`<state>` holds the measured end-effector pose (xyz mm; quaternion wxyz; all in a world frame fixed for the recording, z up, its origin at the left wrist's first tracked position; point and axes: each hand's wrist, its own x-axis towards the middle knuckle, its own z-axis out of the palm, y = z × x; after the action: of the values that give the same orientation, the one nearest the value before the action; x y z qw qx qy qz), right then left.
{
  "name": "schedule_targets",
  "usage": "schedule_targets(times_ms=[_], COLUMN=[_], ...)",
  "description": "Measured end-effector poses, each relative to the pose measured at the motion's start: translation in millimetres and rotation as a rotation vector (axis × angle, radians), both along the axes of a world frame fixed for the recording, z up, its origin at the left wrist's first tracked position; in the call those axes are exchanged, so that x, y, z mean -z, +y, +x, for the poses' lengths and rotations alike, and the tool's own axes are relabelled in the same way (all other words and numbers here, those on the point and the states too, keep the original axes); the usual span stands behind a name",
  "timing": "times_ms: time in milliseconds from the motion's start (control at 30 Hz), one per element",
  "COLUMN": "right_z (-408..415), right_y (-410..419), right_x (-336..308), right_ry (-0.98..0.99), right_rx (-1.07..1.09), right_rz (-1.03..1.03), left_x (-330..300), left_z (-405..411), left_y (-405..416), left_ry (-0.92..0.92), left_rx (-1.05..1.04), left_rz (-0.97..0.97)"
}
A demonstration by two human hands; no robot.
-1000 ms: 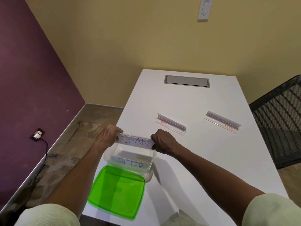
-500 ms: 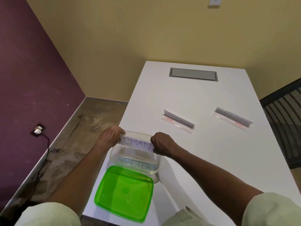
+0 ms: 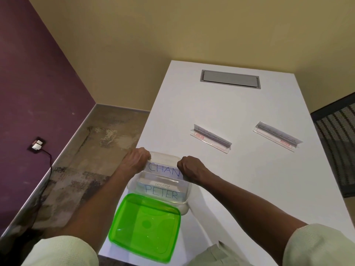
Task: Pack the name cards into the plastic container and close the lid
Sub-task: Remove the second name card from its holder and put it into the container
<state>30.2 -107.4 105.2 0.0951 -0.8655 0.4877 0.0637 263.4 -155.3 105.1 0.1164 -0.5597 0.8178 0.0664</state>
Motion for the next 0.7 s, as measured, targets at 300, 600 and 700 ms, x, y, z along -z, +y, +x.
schedule_targets(times_ms=[300,600,700], right_z=[3.3,11.4,13.5], right_y=[-3.5,-7.0,-10.5], right_x=[14.2,26.7,32.5], right_ry=[0.017,0.077,0.085], right_rx=[-0.022,-0.048,-0.037], right_rz=[0.018,0.042,0.016], left_x=[23.9,37.1,37.5], left_z=[-4.2,-4.2,-5.4], left_y=[-4.7,0.3,0.4], left_ry=[-0.053,-0.025,-0.028], left_rx=[0.016,0.024,0.024], left_rz=[0.048,0.007,0.029])
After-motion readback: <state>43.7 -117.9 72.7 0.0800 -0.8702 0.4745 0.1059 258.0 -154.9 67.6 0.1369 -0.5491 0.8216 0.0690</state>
